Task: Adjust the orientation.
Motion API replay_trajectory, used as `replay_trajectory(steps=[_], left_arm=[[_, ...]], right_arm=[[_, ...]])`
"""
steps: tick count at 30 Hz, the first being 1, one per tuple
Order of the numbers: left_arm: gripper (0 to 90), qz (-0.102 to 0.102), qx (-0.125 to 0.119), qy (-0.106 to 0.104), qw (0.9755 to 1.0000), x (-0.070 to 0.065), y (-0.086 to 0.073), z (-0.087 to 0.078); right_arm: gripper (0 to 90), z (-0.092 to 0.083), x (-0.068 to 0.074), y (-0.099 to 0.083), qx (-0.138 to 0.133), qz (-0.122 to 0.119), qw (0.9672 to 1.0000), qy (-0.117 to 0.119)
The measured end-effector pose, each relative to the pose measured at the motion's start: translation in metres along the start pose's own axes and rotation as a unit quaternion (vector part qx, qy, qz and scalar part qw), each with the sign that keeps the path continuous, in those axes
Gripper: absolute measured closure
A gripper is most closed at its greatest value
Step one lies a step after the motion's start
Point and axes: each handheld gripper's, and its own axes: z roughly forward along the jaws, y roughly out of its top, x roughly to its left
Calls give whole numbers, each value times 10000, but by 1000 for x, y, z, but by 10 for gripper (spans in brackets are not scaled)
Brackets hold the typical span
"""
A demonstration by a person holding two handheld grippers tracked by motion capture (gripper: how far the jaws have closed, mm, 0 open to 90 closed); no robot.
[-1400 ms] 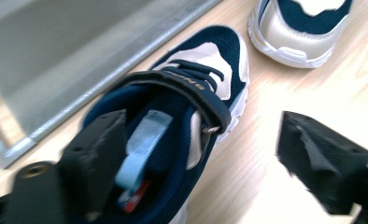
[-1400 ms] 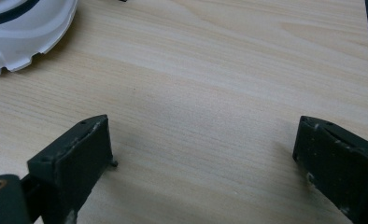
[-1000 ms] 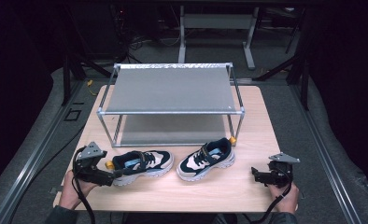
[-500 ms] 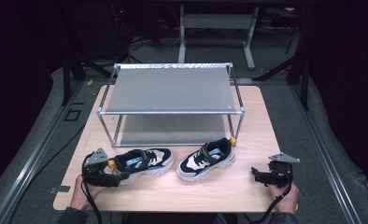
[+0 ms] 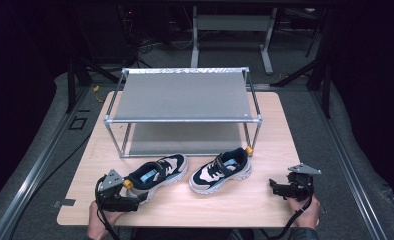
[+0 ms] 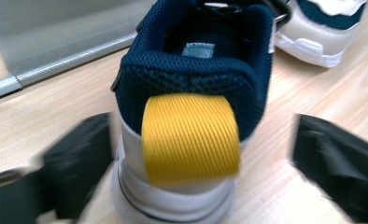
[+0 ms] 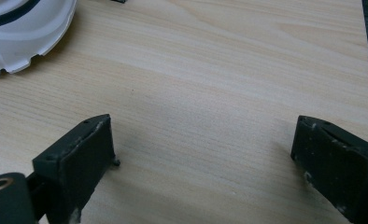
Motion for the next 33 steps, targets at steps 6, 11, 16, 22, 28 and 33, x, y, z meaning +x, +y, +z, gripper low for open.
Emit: replay_trajectory(steps=[6, 11, 16, 22, 28, 33], left_arm=[[0, 57, -231, -362, 9991, 9, 1, 19], [14, 54, -253, -263, 9993, 7, -3, 33], [97, 79, -270, -123, 9995, 9, -5, 36], [120, 113, -195, -156, 9996, 11, -6, 41], [157, 263, -91, -40, 9996, 9, -5, 42], [182, 340, -113, -26, 9994, 9, -5, 41]], right_arm=[[57, 0, 0, 0, -3, 4, 10000, -2], [58, 0, 0, 0, -8, 7, 10000, -7], [59, -1, 0, 0, 24, 2, 10000, -5], [60, -1, 0, 0, 28, 0, 10000, -4], [61, -1, 0, 0, 28, 1, 10000, -4], [64, -1, 0, 0, 28, 3, 10000, -9]])
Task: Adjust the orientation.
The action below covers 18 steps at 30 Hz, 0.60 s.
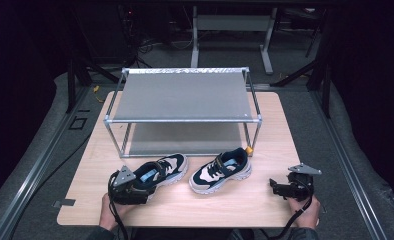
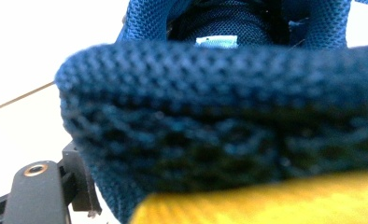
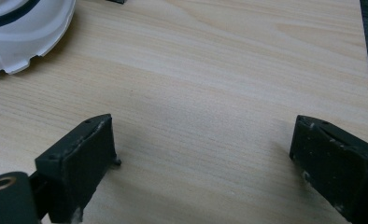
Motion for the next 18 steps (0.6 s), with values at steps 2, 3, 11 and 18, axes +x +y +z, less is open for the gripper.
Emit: replay_trajectory(steps=[2, 3, 11, 18], left_arm=[[193, 56, 16, 12, 10000, 0, 1, 0], [196, 62, 17, 15, 10000, -1, 1, -1], [204, 150, -47, 114, 9998, -4, 1, -1], [209, 144, -147, 167, 9996, -6, 3, -5]], right_arm=[[64, 0, 0, 0, 6, 6, 10000, -2], [66, 0, 0, 0, -5, 16, 10000, -5], [68, 0, 0, 0, -10, 17, 10000, -12], [70, 0, 0, 0, 5, 6, 10000, -21]])
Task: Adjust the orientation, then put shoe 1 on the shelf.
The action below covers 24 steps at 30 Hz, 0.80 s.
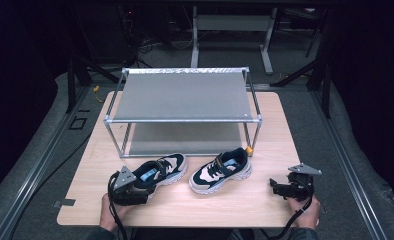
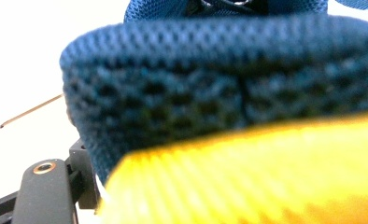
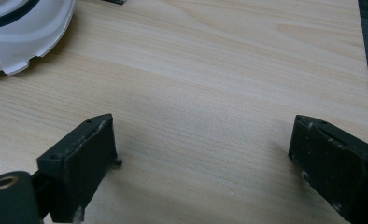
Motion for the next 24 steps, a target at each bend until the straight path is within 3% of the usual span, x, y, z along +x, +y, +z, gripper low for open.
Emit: replay_trajectory(steps=[10, 17, 24], left_arm=[[212, -46, -286, 83, 9995, -4, 3, -14], [211, -135, -482, 254, 9984, -8, 13, -23], [212, -395, -626, 512, 9959, -7, 24, -22]], right_arm=[[72, 0, 0, 0, -2, 2, 10000, -4], [72, 1, 0, 0, -73, 10, 10000, 20], [73, 0, 0, 0, -10, 7, 10000, -6]])
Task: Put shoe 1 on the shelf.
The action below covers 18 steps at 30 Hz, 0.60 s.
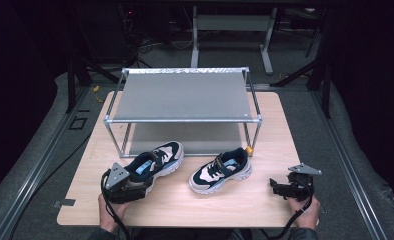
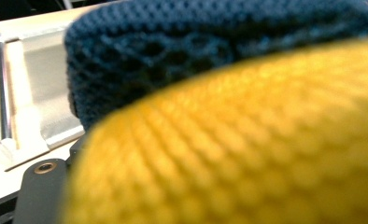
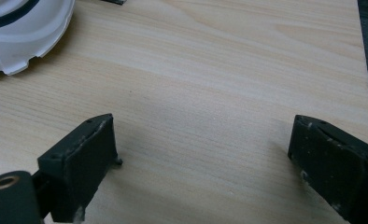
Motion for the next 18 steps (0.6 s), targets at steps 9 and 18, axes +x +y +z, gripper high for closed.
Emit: replay_trajectory(steps=[9, 18], left_arm=[[211, -291, -179, 319, 9989, -3, 13, 15], [211, -505, -282, 607, 9965, -1, 21, 36]], right_arm=[[77, 0, 0, 0, -8, -3, 10000, -5], [78, 0, 0, 0, -20, 7, 10000, -15]])
